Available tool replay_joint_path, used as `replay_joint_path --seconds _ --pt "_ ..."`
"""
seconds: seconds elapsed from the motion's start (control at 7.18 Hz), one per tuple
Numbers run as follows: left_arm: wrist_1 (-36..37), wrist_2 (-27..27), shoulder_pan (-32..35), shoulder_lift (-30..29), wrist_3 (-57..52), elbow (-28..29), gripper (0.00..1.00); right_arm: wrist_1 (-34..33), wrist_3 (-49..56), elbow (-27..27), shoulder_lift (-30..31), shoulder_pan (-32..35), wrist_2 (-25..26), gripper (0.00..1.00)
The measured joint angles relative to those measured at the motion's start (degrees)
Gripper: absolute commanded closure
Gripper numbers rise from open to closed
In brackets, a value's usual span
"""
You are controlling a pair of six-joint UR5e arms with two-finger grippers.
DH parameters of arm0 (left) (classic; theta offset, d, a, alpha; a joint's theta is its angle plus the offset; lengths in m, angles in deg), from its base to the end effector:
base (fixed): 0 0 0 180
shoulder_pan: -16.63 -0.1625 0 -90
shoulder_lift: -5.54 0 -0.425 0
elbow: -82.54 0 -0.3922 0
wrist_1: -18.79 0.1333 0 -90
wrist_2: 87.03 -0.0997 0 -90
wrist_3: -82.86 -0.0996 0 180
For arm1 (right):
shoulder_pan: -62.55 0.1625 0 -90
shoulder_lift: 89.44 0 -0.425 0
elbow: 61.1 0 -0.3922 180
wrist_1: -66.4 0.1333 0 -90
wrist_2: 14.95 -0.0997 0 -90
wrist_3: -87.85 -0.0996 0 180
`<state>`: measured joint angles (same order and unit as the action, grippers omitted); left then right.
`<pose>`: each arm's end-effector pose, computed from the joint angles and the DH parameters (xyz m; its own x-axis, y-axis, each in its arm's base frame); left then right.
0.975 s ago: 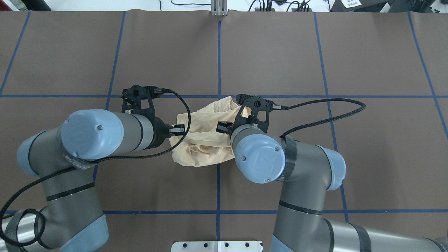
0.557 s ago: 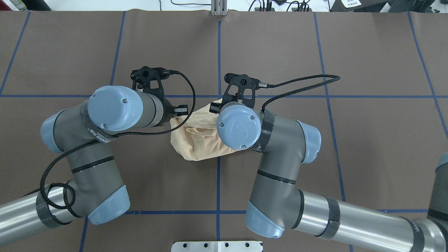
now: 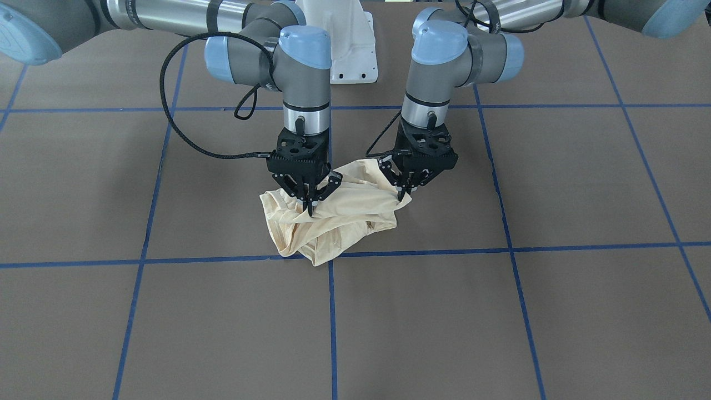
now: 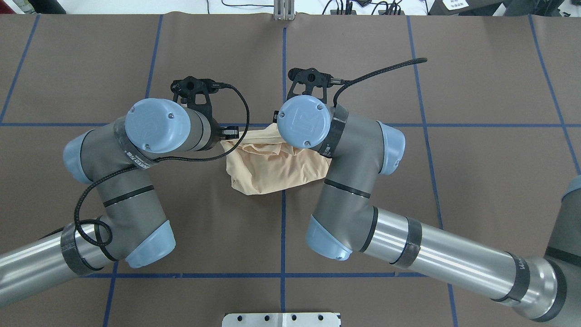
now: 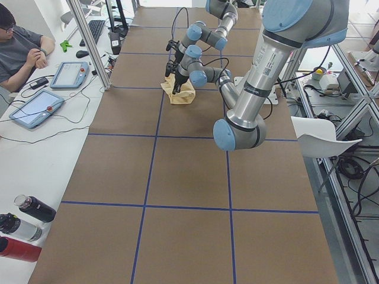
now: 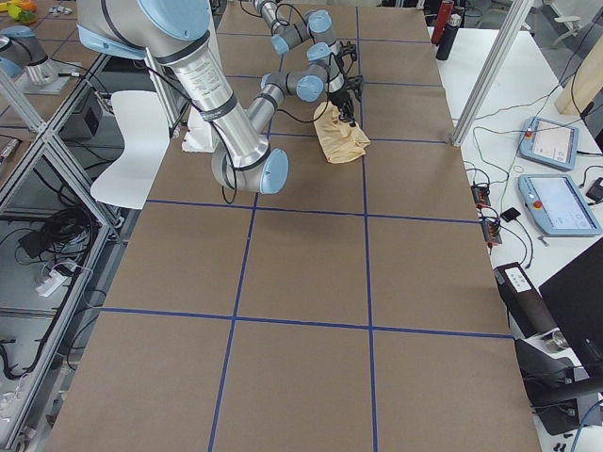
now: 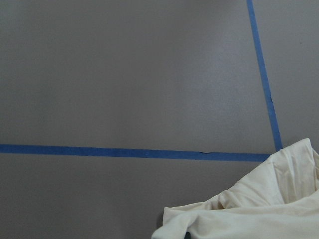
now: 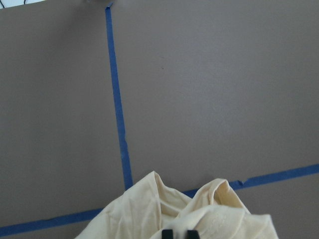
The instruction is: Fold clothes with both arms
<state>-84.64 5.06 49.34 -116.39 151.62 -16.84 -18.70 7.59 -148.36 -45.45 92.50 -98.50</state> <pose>0.4838 -0.4648 0.2403 0.6393 0.0197 -0.7687 0.3040 0.9118 0.2762 -0.5618 -0.4904 0.1806 0.6657 0.1896 0.7217 -0.4627 0.8637 0.1999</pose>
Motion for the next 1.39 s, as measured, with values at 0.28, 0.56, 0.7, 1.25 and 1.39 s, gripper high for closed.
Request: replay_joint_path --seconds 0.28,0.56,0.7,1.25,1.39 --pt "-0.1 2.7 2.2 0.4 -5.5 -0.9 0.0 3.1 6.5 3.0 -0.6 5.0 -8.4 0.0" --pt "-0.1 7.0 5.0 1.9 -13.0 -2.8 0.0 3.5 9.7 2.9 -1.9 6.9 -14.0 0.0" --pt "-0.2 8.4 6.0 3.0 -16.1 -3.6 0.0 3.4 9.5 2.1 -2.3 5.4 -13.1 0.5" --pt "-1.5 9.6 7.2 5.0 -19.0 -4.1 0.0 0.0 6.5 -0.1 -2.6 -4.3 -4.7 0.93" --pt "-1.6 9.6 7.3 5.0 -18.9 -4.1 0.0 -1.7 6.2 -0.9 -2.6 -5.1 -4.4 0.92"
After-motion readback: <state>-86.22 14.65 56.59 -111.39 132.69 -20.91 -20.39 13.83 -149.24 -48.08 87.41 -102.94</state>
